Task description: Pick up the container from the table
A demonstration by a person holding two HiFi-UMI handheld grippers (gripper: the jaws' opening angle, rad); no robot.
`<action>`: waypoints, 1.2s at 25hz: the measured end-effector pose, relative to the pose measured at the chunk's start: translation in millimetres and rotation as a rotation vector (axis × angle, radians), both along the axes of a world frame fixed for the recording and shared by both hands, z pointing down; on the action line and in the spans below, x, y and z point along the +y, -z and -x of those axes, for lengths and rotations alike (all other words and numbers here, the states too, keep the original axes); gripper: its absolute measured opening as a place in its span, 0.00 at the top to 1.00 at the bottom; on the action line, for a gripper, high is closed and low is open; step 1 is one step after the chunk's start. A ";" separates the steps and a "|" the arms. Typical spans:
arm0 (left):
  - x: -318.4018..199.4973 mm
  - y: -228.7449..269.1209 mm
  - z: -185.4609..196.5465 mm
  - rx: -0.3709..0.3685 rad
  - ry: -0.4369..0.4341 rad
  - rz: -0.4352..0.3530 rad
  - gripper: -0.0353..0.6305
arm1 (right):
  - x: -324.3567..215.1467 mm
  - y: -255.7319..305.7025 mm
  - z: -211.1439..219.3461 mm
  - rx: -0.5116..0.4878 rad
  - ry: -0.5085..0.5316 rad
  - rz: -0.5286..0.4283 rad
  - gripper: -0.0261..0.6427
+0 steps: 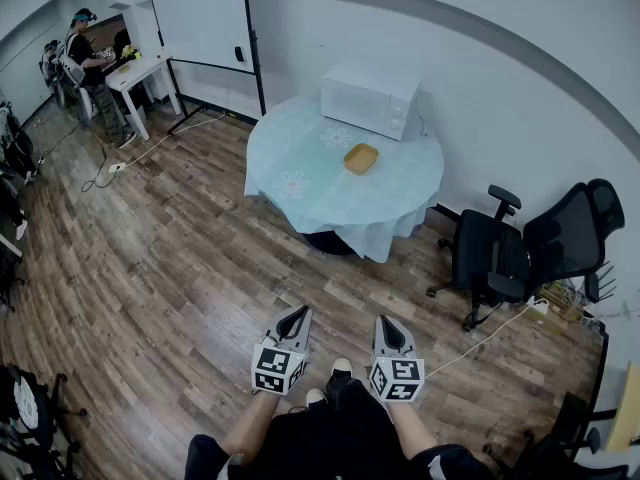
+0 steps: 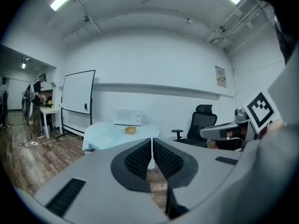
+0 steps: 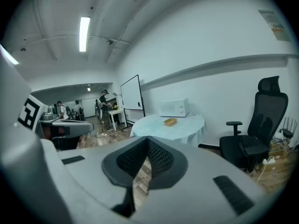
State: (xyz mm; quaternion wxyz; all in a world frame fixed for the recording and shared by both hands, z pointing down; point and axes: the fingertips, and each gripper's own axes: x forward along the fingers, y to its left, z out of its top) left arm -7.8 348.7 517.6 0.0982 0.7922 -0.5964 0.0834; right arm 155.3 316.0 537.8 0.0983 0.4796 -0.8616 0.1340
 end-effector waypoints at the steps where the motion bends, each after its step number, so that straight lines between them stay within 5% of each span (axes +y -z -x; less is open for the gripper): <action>1: 1.6 0.6 -1.2 0.001 -0.001 0.001 0.91 | 1.2 -0.3 -2.9 0.003 0.000 0.000 0.93; 30: 0.8 2.5 -6.1 0.009 -0.004 0.007 0.91 | 2.3 2.0 -2.8 -0.020 -0.003 -0.009 0.92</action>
